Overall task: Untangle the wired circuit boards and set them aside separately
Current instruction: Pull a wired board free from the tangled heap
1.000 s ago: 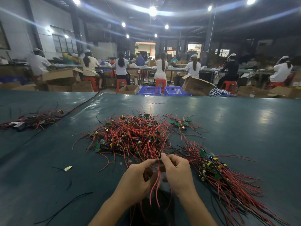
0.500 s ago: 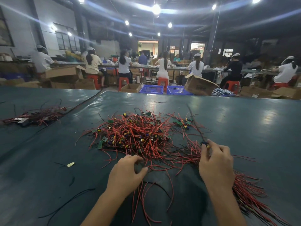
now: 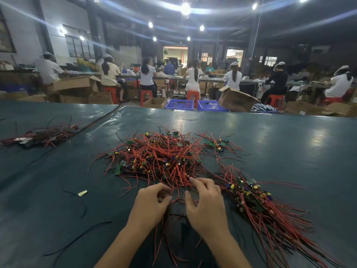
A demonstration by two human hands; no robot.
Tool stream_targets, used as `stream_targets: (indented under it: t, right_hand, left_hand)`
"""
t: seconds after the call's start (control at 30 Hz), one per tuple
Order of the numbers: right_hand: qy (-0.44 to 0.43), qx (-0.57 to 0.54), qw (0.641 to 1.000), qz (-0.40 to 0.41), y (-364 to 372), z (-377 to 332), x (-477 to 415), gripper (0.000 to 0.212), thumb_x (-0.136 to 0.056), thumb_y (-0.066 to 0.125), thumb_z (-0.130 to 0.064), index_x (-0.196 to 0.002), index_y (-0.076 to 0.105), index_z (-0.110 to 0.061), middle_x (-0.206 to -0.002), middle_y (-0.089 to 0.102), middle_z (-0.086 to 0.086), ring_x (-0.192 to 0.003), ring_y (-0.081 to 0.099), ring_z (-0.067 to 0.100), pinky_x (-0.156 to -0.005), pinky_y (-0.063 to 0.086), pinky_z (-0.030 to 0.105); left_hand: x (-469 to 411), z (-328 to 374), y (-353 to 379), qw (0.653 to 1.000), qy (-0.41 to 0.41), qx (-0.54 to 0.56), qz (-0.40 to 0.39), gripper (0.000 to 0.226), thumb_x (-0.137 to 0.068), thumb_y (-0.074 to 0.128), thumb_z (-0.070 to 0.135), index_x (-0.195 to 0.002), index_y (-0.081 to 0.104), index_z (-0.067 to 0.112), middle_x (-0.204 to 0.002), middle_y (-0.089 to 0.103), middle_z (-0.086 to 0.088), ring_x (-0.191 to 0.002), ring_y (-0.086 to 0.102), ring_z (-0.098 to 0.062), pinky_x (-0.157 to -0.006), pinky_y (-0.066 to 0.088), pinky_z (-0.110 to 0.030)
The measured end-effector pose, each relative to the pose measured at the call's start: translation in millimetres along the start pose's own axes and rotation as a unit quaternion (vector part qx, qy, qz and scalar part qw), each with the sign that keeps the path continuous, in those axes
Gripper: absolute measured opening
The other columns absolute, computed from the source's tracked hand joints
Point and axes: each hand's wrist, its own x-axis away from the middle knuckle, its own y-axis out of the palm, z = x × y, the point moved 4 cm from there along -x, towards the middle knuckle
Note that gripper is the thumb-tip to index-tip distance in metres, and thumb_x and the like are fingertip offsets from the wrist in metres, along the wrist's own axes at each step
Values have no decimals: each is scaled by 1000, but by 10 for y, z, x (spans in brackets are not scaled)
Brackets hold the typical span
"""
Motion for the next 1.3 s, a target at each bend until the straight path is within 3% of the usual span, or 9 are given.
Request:
stream_targets:
  t: [0.17,0.4,0.53,0.7,0.83,1.0,1.13,1.23,1.3]
  right_hand:
    - [-6,-4,999,-38,114,32,9,43,-97,51,-39,-139,52,-27,-130,49,-13,-123,39,10,-104,35,25]
    - [-56,-34,998,-12,185,-126,-12,41,-97,53,-35,-137,55,-25,-133,50,-11,-126,40,9,-108,33,23]
    - [-117,-15,993,14,214,-417,-269,39,-98,51,-29,-135,58,-20,-136,50,-1,-126,43,19,-106,38,32]
    - [-138,85,980,-118,483,-713,-636,35,-100,44,-25,-133,53,-16,-152,33,5,-138,28,27,-112,30,42]
    - [-112,152,964,-186,628,-789,-758,25,-97,50,-20,-116,60,-7,-146,40,13,-132,33,33,-108,35,44]
    - [-130,131,975,-125,637,-836,-756,30,-102,39,-21,-112,62,-6,-125,58,8,-118,46,29,-99,40,43]
    - [-146,86,983,-65,564,-797,-675,33,-101,35,-19,-100,66,-8,-113,66,4,-108,48,24,-92,42,37]
    - [-168,39,985,-23,504,-753,-532,36,-102,37,-17,-97,71,-6,-107,70,4,-102,51,23,-89,45,36]
    - [-185,-19,982,11,436,-748,-406,34,-101,41,-14,-94,73,-1,-103,73,8,-98,56,25,-86,49,35]
  left_hand:
    - [-18,10,-88,997,24,42,65,12,-83,73,14,-93,72,21,-75,66,17,-79,61,10,-68,46,-4]
    - [-64,-121,-135,993,40,-2,113,33,-94,47,46,-83,67,22,-84,61,11,-85,56,-8,-75,46,-28]
    - [-107,-300,-105,992,-20,65,108,53,-92,33,54,-72,61,14,-65,56,1,-62,53,-13,-59,41,-30]
    - [-158,-324,-107,987,-19,86,134,44,-97,39,42,-59,53,25,-55,55,5,-52,49,-6,-49,34,-18]
    - [-172,-411,-113,981,-51,125,142,52,-97,37,46,-55,55,19,-51,56,7,-47,48,-7,-45,35,-21]
    - [-183,-440,-117,976,-64,134,157,56,-96,35,48,-50,45,16,-45,49,5,-43,42,-5,-44,32,-18]
    - [-205,-496,-107,971,-90,151,160,55,-101,37,38,-64,61,4,-54,58,-8,-50,53,-17,-50,42,-30]
    - [-196,-537,-137,961,-111,184,174,45,-102,37,37,-78,68,14,-67,67,-8,-61,61,-15,-53,47,-19]
    - [-204,-528,-138,960,-118,193,163,39,-101,38,38,-82,66,19,-73,69,-5,-71,65,-20,-64,52,-30]
